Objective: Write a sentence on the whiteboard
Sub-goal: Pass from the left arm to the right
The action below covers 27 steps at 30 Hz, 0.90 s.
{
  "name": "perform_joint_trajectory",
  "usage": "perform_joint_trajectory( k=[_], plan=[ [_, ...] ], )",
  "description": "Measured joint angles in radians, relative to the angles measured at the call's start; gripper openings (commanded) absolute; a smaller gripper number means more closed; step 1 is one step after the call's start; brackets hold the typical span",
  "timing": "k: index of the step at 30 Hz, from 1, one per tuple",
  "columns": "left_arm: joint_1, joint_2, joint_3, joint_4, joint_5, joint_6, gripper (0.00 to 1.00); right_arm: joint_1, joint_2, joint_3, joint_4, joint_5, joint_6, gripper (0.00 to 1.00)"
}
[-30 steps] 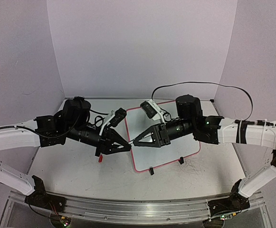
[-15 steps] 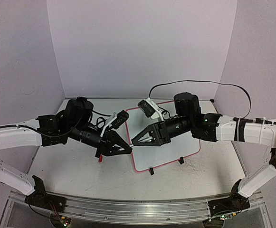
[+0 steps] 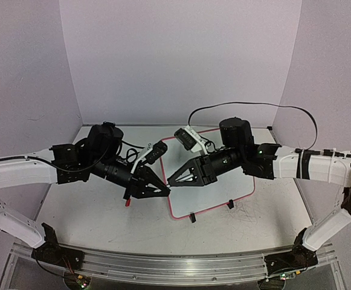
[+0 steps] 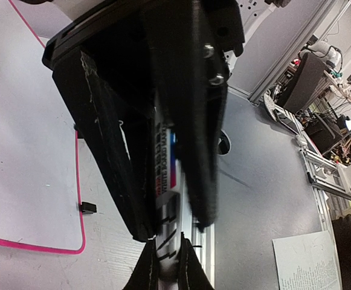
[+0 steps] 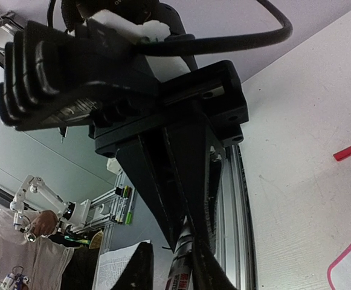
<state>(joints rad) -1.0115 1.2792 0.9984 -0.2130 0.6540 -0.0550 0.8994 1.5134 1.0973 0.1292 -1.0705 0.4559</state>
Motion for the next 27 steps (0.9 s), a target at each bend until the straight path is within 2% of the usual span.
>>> perform_joint_trajectory(
  k=[3, 8, 9, 10, 11, 13, 15, 18, 22, 27],
  plan=[
    [0.002, 0.003, 0.006, -0.016, -0.006, -0.008, 0.0, -0.004, 0.007, 0.001, -0.012, 0.015, -0.005, 0.0],
    [0.002, 0.005, 0.01, -0.028, -0.024, -0.012, 0.01, -0.004, 0.007, 0.001, -0.019, 0.03, -0.011, 0.0],
    [0.002, 0.005, 0.01, -0.03, -0.03, -0.014, 0.04, -0.004, 0.007, 0.0, -0.02, 0.034, -0.013, 0.0],
    [0.002, 0.005, 0.012, -0.033, -0.037, -0.016, 0.12, -0.004, 0.007, 0.0, -0.021, 0.038, -0.016, 0.0],
    [0.002, 0.005, 0.013, -0.035, -0.045, -0.018, 0.26, -0.004, 0.007, 0.0, -0.022, 0.042, -0.019, 0.0],
    [0.002, 0.003, 0.015, -0.037, -0.073, -0.029, 0.42, -0.004, 0.003, 0.0, -0.024, 0.062, -0.026, 0.0],
    [0.001, -0.003, 0.015, -0.036, -0.114, -0.042, 0.53, -0.004, -0.005, -0.003, -0.028, 0.091, -0.038, 0.0],
    [0.001, -0.028, 0.015, -0.036, -0.181, -0.073, 0.61, -0.005, -0.049, -0.029, -0.041, 0.155, -0.058, 0.0],
    [0.002, -0.083, 0.012, -0.003, -0.225, -0.127, 0.64, -0.016, -0.135, -0.061, -0.055, 0.217, -0.071, 0.0],
    [0.002, -0.079, 0.013, 0.057, -0.176, -0.154, 0.63, -0.024, -0.167, -0.061, -0.052, 0.23, -0.074, 0.0]
  ],
)
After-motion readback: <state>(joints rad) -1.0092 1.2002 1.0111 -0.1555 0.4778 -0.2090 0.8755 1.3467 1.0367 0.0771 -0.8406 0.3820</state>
